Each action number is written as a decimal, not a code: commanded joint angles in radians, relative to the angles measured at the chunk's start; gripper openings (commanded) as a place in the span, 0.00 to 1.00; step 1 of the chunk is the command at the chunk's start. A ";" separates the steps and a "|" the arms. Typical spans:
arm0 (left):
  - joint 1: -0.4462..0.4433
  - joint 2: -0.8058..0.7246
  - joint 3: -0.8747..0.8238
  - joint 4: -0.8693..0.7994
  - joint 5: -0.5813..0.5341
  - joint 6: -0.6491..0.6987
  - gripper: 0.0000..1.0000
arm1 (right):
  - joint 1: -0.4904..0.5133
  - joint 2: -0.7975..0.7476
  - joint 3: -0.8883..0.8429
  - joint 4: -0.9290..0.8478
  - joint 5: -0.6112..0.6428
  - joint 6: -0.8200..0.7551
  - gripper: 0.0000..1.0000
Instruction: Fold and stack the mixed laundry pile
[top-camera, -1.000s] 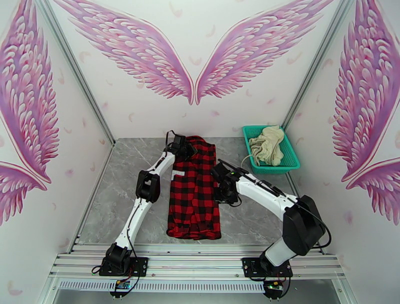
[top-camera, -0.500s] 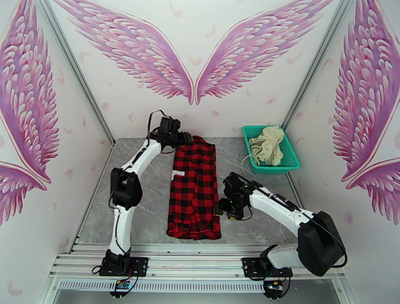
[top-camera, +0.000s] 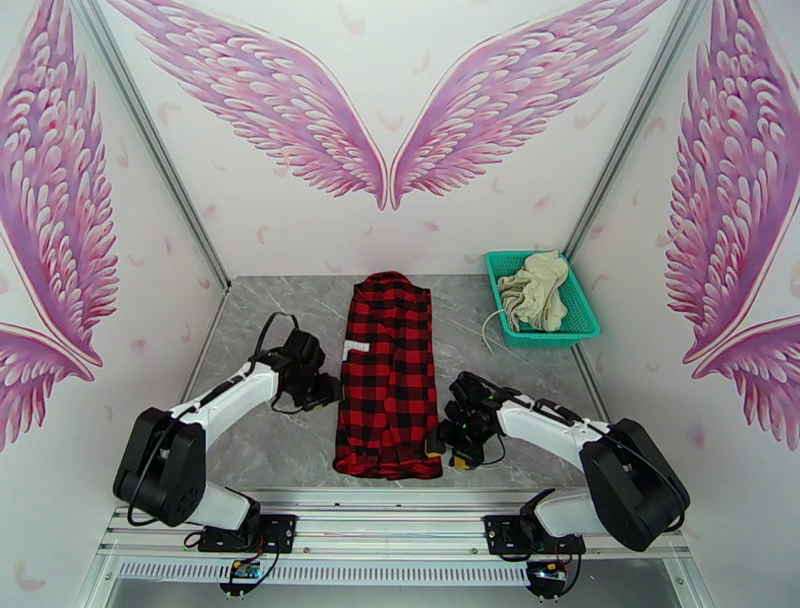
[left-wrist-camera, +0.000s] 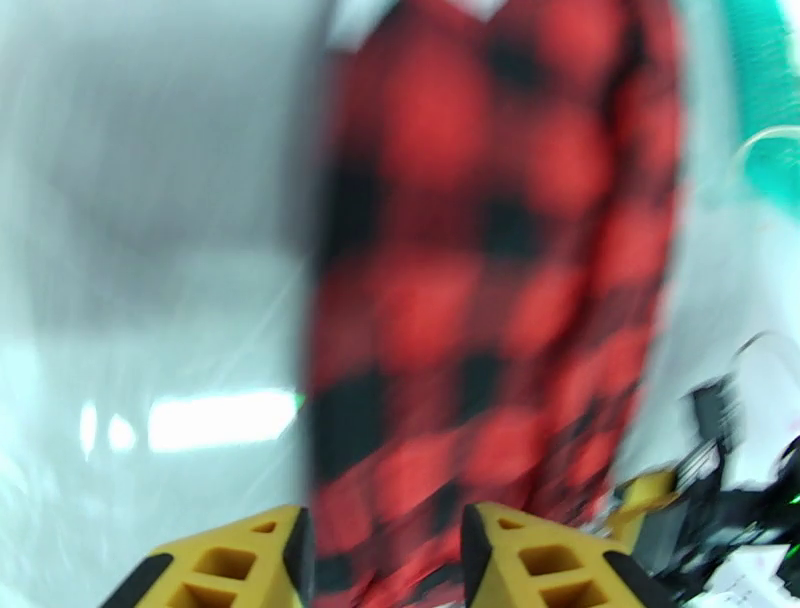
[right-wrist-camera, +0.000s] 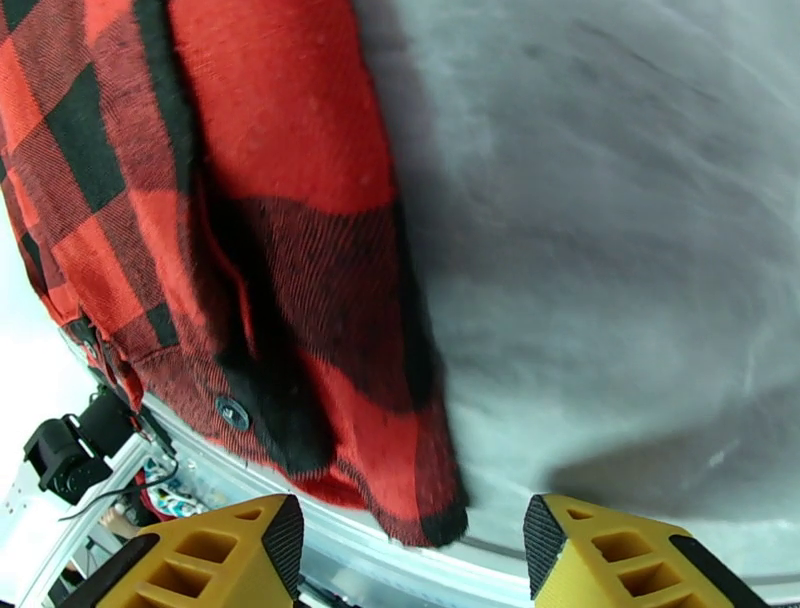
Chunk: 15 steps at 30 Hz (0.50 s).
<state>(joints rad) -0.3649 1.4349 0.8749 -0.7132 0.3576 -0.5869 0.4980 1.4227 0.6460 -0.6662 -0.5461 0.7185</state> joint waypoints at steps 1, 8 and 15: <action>-0.002 -0.101 -0.078 0.014 0.058 -0.015 0.51 | -0.001 0.037 -0.014 0.069 -0.034 0.000 0.63; -0.034 -0.193 -0.249 0.085 0.155 -0.057 0.57 | 0.002 0.071 -0.024 0.106 -0.046 0.000 0.60; -0.112 -0.154 -0.337 0.182 0.189 -0.097 0.55 | 0.021 0.084 -0.041 0.141 -0.060 0.018 0.56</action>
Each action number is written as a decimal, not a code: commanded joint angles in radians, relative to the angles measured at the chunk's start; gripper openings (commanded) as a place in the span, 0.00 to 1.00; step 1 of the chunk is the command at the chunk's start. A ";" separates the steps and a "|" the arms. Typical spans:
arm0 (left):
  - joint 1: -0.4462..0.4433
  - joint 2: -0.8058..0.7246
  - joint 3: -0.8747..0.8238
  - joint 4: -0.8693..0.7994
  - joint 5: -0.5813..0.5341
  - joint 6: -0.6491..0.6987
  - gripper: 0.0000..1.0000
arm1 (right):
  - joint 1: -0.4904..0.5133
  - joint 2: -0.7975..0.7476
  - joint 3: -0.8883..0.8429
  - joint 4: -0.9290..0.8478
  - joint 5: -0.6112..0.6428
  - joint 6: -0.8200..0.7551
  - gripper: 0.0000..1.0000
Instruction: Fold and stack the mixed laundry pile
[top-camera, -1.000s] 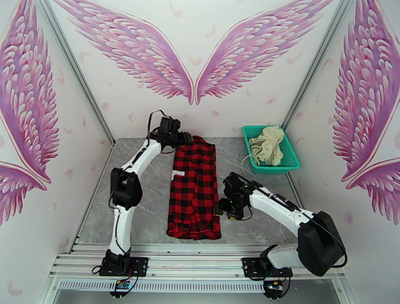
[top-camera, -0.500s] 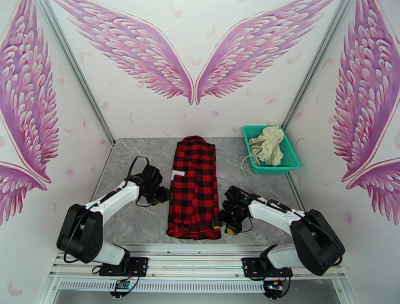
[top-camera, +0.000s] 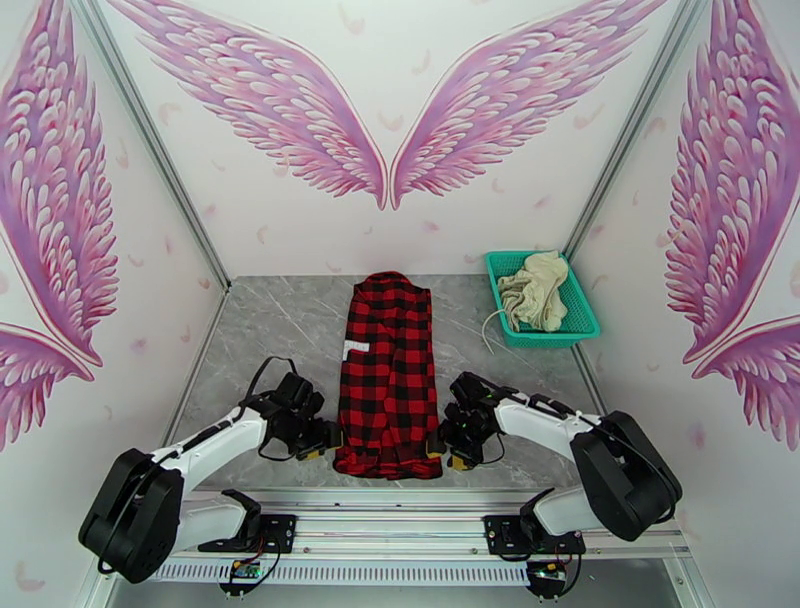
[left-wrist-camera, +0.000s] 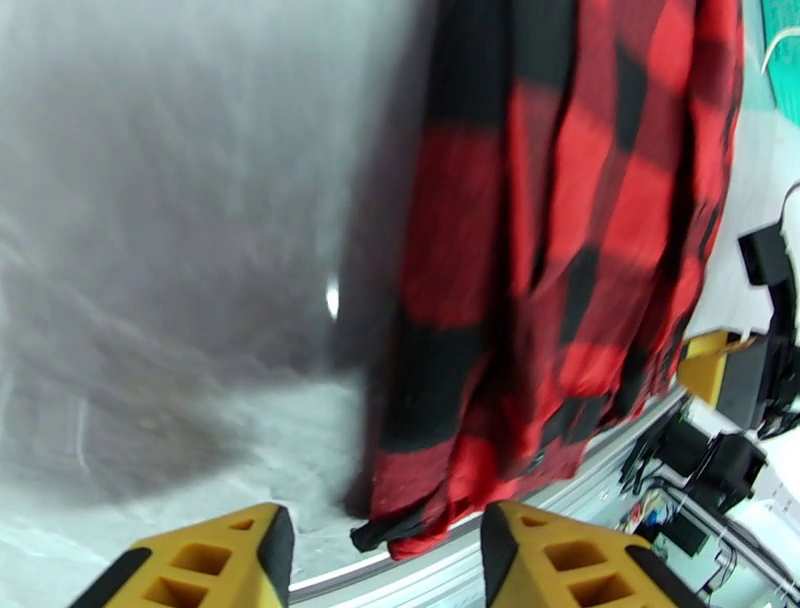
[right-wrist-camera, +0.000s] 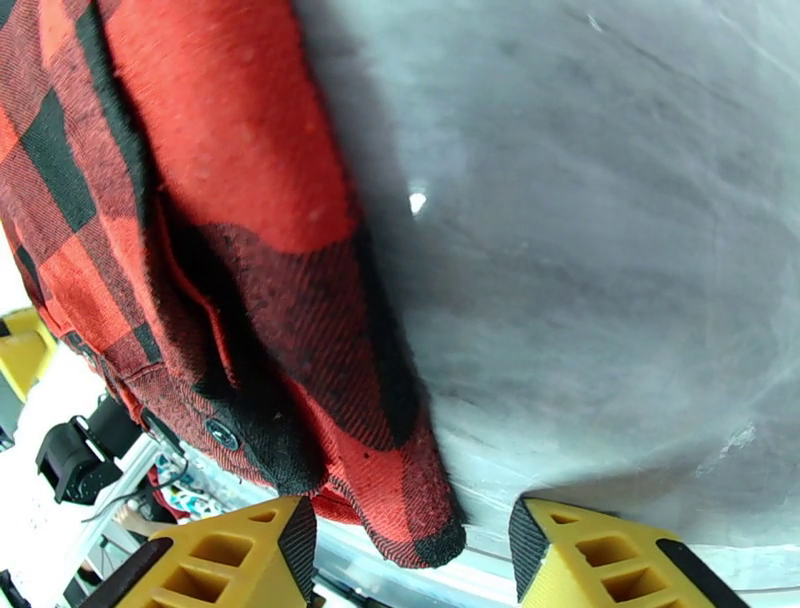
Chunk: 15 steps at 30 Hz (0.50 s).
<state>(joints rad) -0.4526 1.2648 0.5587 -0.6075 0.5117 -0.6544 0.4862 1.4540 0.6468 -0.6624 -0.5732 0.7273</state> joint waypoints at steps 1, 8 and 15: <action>-0.036 0.029 -0.030 0.093 0.032 -0.038 0.55 | 0.038 0.054 -0.042 0.140 -0.032 0.013 0.56; -0.097 0.082 -0.063 0.169 0.032 -0.072 0.54 | 0.069 0.074 -0.044 0.192 -0.045 0.050 0.50; -0.137 0.085 -0.057 0.192 0.042 -0.094 0.45 | 0.100 0.070 -0.040 0.215 -0.061 0.081 0.46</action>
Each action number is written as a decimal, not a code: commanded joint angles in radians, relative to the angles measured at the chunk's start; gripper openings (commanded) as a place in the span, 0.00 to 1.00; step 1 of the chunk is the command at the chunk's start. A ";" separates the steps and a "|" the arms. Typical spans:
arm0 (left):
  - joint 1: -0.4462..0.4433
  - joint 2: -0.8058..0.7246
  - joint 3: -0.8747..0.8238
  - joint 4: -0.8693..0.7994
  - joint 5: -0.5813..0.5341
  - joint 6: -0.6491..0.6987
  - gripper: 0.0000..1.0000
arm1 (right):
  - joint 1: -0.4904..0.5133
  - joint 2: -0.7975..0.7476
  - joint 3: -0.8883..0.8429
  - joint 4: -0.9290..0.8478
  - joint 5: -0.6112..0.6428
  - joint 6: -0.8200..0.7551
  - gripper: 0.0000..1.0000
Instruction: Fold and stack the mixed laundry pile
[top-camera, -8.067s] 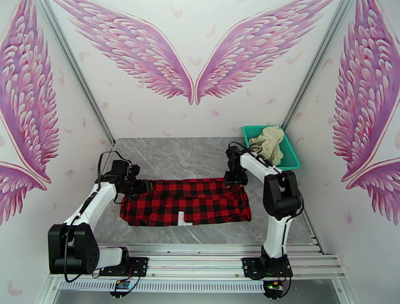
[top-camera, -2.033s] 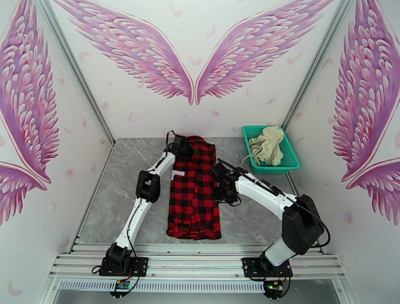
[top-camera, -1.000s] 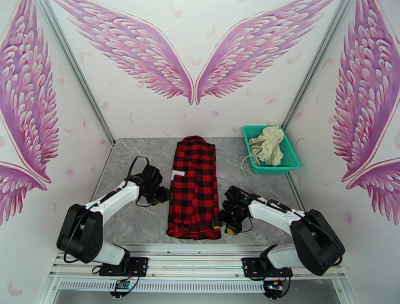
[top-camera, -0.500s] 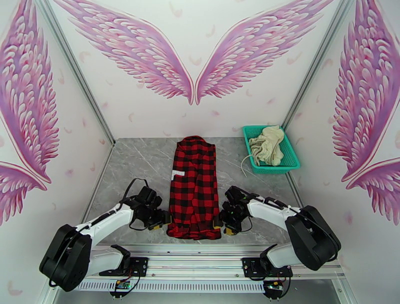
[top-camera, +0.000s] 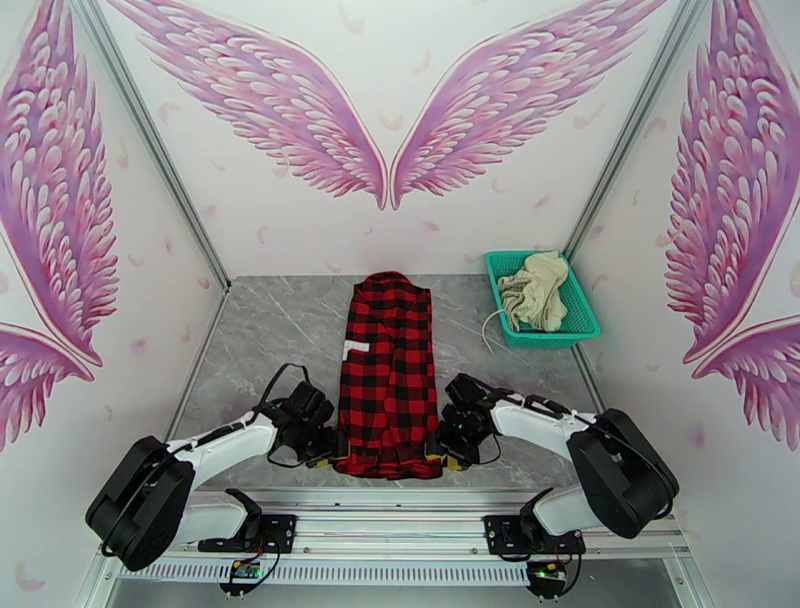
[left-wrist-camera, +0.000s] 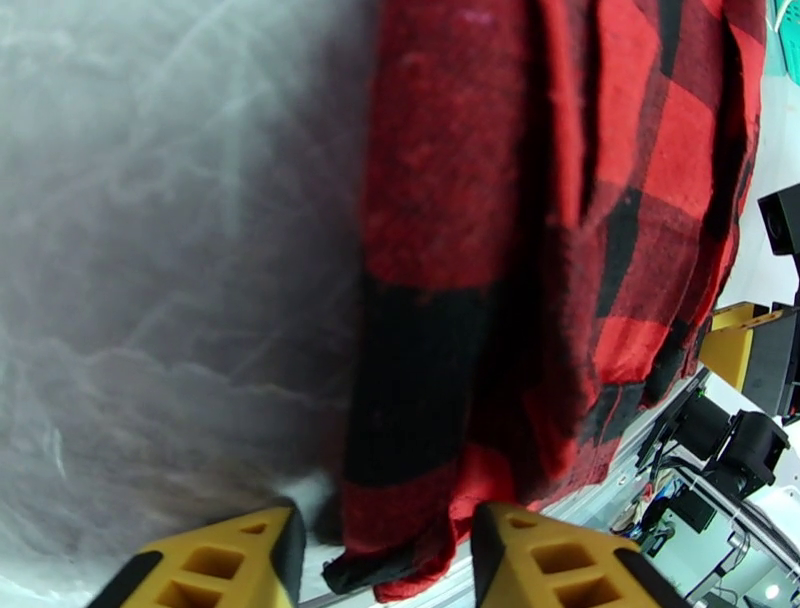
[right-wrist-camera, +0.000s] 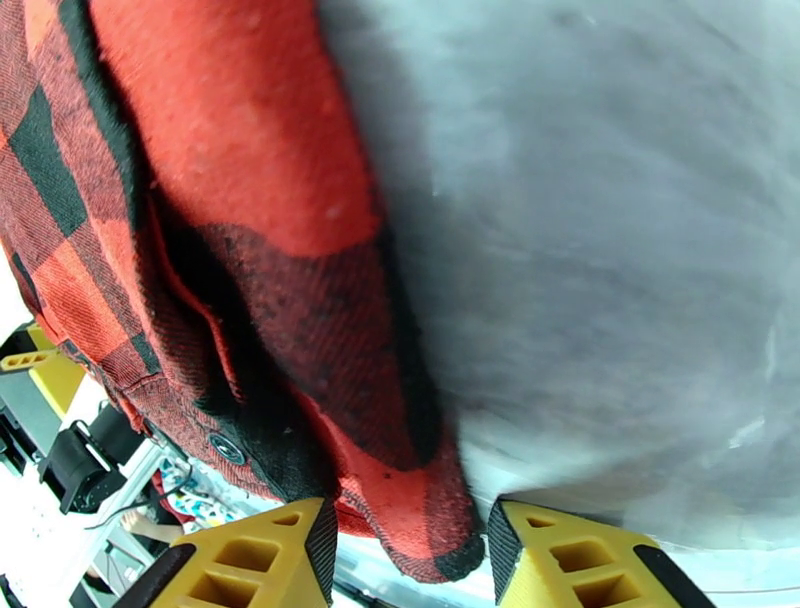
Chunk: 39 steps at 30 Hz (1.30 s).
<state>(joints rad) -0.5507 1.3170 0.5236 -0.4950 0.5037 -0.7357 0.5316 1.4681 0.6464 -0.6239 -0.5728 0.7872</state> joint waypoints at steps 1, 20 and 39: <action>-0.044 0.033 -0.015 0.078 0.050 -0.016 0.44 | 0.059 0.056 -0.034 0.177 -0.063 0.025 0.45; -0.067 -0.069 0.037 -0.014 -0.003 -0.017 0.00 | 0.086 -0.010 -0.014 0.115 -0.034 0.050 0.09; -0.028 -0.207 0.231 -0.173 -0.090 0.003 0.00 | 0.068 -0.201 0.237 -0.162 0.121 0.086 0.00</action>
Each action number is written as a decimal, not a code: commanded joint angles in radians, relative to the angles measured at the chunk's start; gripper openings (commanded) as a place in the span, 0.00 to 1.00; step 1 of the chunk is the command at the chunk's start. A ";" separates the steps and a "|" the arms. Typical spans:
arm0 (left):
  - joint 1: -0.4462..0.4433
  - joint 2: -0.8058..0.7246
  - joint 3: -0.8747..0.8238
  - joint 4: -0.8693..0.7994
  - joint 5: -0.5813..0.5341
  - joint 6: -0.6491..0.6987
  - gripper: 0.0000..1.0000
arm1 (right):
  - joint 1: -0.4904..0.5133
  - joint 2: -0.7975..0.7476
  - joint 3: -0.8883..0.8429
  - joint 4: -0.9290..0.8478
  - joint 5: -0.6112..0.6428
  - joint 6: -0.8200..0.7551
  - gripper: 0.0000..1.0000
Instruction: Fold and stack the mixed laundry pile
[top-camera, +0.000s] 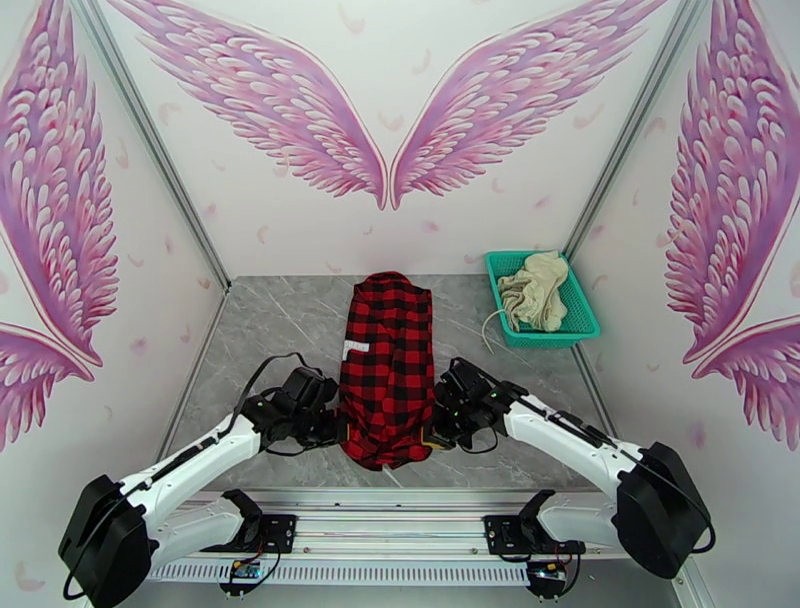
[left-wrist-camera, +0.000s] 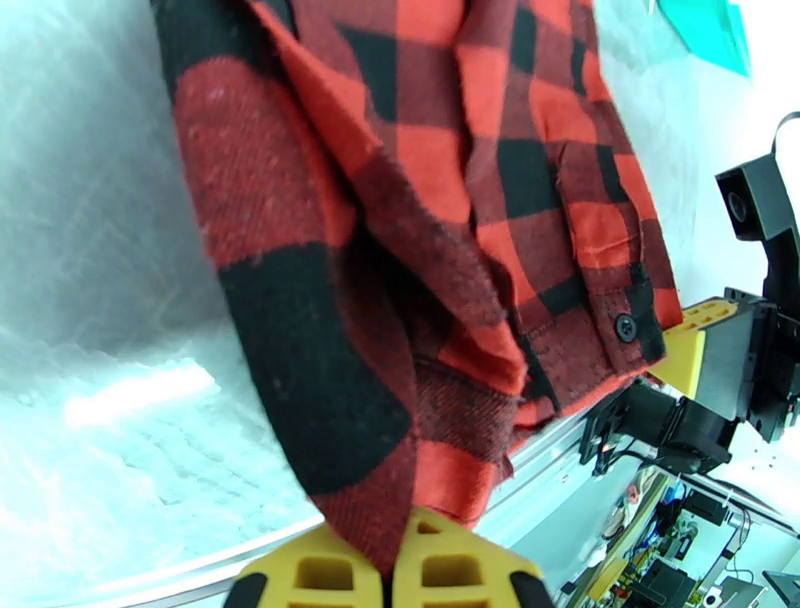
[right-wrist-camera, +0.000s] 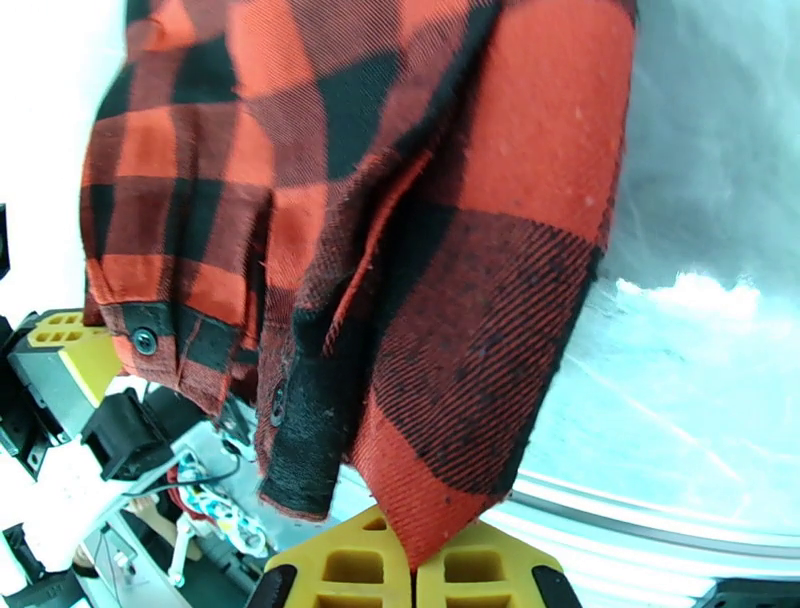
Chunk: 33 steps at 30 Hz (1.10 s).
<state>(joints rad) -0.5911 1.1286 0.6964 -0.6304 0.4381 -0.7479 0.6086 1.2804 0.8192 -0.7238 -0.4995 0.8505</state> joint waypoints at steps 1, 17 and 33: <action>0.018 -0.017 0.080 -0.048 -0.032 0.021 0.00 | -0.011 -0.011 0.086 -0.076 0.060 0.024 0.00; 0.130 0.174 0.420 -0.022 -0.120 0.002 0.00 | -0.126 0.163 0.518 -0.161 0.228 0.016 0.00; 0.232 0.554 0.742 0.083 -0.171 0.054 0.00 | -0.249 0.487 0.766 -0.110 0.234 -0.037 0.00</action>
<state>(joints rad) -0.3714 1.6310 1.3701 -0.5804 0.2722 -0.7322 0.3790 1.7157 1.5272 -0.8516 -0.2684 0.8505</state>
